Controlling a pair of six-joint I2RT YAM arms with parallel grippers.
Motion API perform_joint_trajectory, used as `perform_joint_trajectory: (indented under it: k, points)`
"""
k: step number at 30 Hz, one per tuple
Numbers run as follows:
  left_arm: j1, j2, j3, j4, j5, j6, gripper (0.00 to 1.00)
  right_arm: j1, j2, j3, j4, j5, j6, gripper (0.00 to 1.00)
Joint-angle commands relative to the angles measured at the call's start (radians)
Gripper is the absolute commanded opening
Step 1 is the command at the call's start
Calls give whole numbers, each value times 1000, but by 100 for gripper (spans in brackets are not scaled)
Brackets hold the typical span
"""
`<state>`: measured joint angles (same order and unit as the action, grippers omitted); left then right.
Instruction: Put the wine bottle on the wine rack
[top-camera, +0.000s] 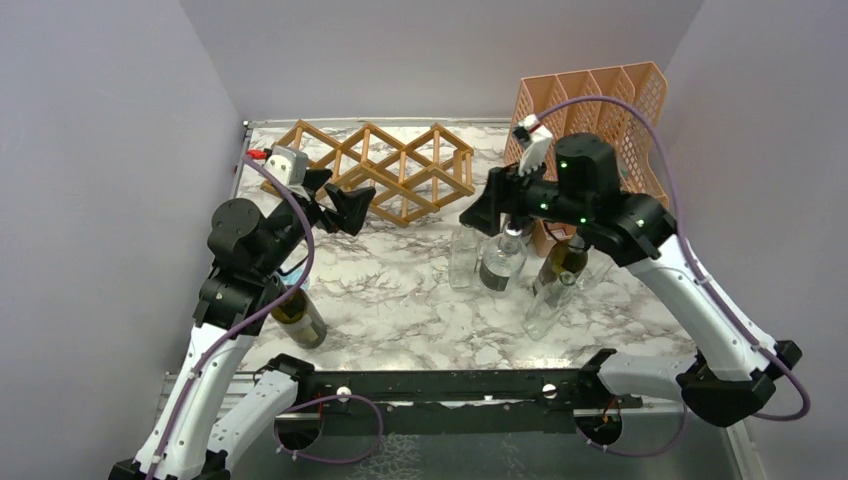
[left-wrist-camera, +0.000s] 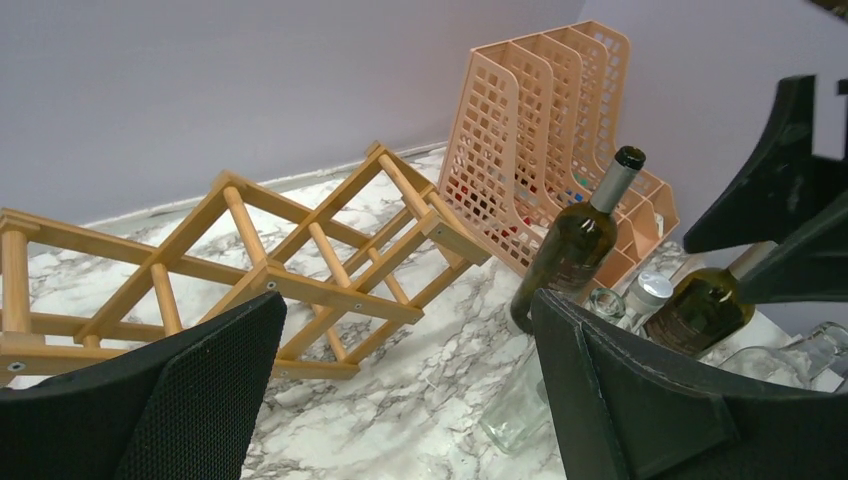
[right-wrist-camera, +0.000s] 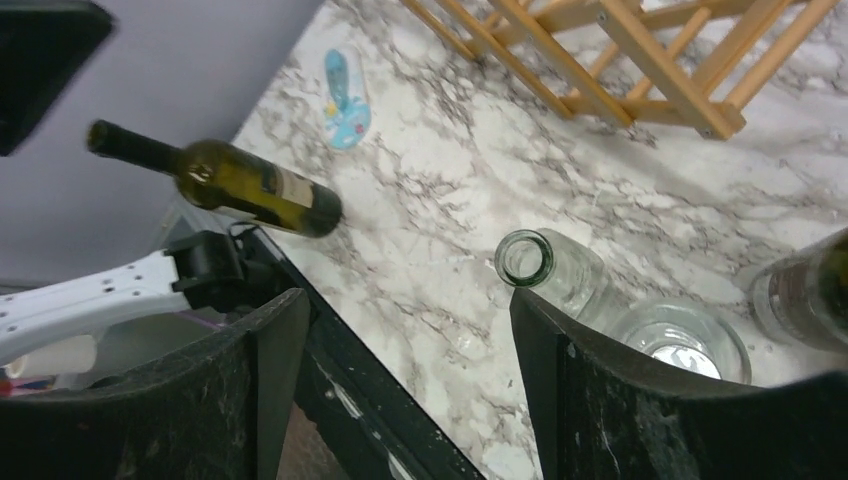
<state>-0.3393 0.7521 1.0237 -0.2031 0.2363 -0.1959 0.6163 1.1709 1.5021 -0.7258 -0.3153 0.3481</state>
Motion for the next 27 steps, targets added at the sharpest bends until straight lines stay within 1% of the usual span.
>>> perform_joint_trajectory:
  k: [1, 6, 10, 15, 19, 22, 27]
  points:
    - [6, -25, 9, 22, 15, 28, 99, 108, 56, 25, -71, 358, 29, 75]
    - [7, -34, 21, -3, -51, 7, 99, 208, 132, 46, -113, 493, 23, 73]
    - [6, -40, 28, -9, -30, -16, 99, 236, 166, 43, -141, 594, 10, 73]
    - [8, -27, 32, -11, 49, -29, 99, 239, 180, -13, -93, 547, -8, 70]
    - [7, -6, 35, -12, 116, -26, 99, 241, 188, -56, -51, 556, -5, 63]
    - [8, 17, 39, -19, 162, -20, 99, 243, 189, -85, -12, 551, -13, 60]
    - [7, 48, 35, -15, 213, -25, 99, 244, 192, -107, 40, 541, -38, 52]
